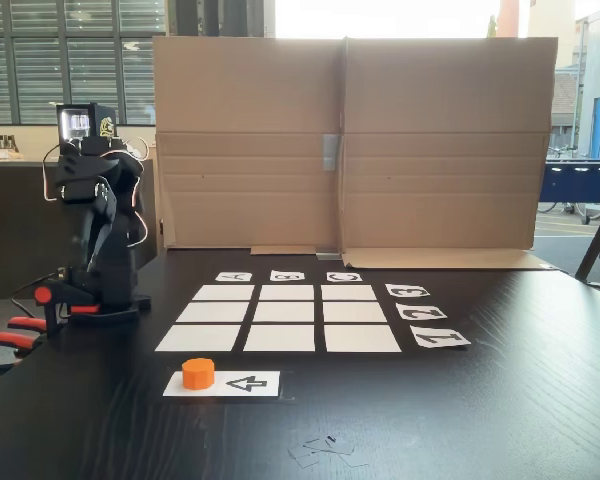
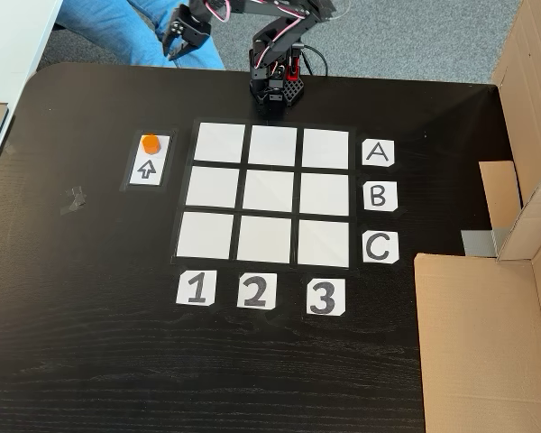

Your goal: Pick up the round, orange token and place it in the grid on square B2.

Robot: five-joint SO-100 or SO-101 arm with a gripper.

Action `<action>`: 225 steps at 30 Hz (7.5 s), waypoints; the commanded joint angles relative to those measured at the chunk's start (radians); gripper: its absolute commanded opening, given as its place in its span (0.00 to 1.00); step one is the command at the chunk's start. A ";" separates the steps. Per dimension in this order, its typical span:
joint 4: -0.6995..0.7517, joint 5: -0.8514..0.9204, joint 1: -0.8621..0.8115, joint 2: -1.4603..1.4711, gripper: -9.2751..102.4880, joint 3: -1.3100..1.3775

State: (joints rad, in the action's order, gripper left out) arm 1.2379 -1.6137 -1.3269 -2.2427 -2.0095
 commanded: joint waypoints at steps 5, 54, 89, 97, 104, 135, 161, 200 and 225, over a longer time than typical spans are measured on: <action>0.218 -0.029 0.069 0.314 0.22 0.442; 0.325 0.750 0.350 1.071 0.65 0.925; 0.327 0.742 0.414 1.362 0.65 1.088; 0.327 0.735 0.417 1.379 0.65 1.097; 0.327 0.735 0.414 1.387 0.65 1.108; 0.327 0.765 0.393 1.402 0.08 1.158; 0.327 0.644 0.761 0.643 0.08 0.773; 0.288 0.003 1.362 0.753 0.08 0.505; 0.202 -0.060 1.364 0.996 0.08 0.541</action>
State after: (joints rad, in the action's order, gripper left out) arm 1.4481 -1.6613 0.0430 -1.2456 -1.5094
